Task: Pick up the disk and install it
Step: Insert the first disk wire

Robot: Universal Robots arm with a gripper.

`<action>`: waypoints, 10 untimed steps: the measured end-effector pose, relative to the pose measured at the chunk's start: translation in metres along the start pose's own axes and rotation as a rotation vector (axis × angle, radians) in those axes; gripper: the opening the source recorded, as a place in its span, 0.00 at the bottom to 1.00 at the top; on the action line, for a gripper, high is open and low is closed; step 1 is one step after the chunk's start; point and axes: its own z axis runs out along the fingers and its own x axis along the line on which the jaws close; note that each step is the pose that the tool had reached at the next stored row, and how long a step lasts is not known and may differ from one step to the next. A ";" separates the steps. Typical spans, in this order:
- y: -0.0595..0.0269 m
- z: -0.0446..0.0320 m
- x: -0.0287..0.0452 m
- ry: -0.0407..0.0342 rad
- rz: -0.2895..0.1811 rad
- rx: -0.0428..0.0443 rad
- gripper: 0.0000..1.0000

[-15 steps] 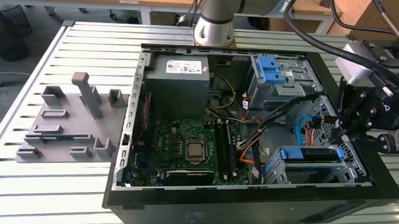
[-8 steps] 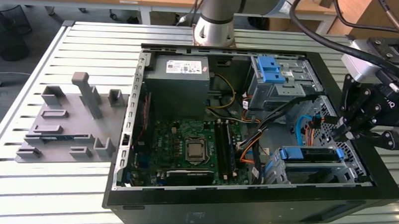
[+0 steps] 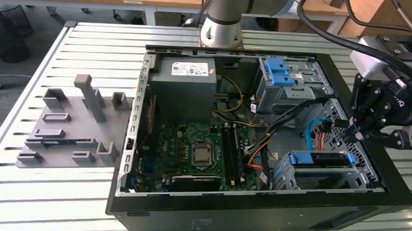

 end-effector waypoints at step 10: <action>0.0007 -0.0029 -0.0187 0.0000 0.000 0.0000 0.12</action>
